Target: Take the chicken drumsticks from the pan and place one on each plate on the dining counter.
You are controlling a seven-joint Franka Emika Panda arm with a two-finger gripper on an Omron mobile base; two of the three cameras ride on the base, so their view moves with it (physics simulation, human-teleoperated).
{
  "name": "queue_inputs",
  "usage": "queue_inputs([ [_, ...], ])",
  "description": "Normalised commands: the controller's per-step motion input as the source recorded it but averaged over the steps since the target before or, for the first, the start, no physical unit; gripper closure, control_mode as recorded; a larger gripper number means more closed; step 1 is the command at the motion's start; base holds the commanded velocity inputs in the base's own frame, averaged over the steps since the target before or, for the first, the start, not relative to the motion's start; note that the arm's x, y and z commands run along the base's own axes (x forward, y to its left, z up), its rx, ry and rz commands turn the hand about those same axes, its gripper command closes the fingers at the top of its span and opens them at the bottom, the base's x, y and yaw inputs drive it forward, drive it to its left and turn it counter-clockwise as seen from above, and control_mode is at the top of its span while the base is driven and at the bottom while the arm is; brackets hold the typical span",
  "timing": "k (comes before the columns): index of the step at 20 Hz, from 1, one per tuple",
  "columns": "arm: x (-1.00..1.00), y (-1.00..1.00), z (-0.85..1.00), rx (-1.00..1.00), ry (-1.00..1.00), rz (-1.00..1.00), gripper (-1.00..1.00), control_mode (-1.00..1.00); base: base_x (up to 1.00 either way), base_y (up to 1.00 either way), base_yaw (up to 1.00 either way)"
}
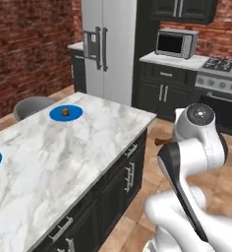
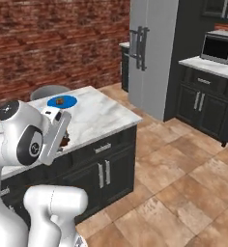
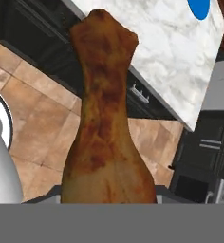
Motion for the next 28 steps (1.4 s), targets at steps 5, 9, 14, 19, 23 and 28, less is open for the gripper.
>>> queue_inputs([
  [5,0.0,0.0,0.0,0.0,0.0,0.0,1.0,1.0,0.0,0.94,0.43],
  [9,0.0,0.0,0.0,0.0,0.0,0.0,1.0,1.0,0.0,0.61,0.58],
  [14,0.0,0.0,0.0,0.0,0.0,0.0,1.0,1.0,0.0,0.21,0.67],
  [19,0.0,0.0,0.0,0.0,0.0,0.0,1.0,1.0,0.06,0.0,0.62],
  [23,0.0,0.0,0.0,0.0,0.0,0.0,1.0,1.0,0.0,0.0,0.62],
  [28,0.09,-0.04,0.0,0.0,-0.2,0.25,1.0,-1.0,0.01,0.0,0.23],
])
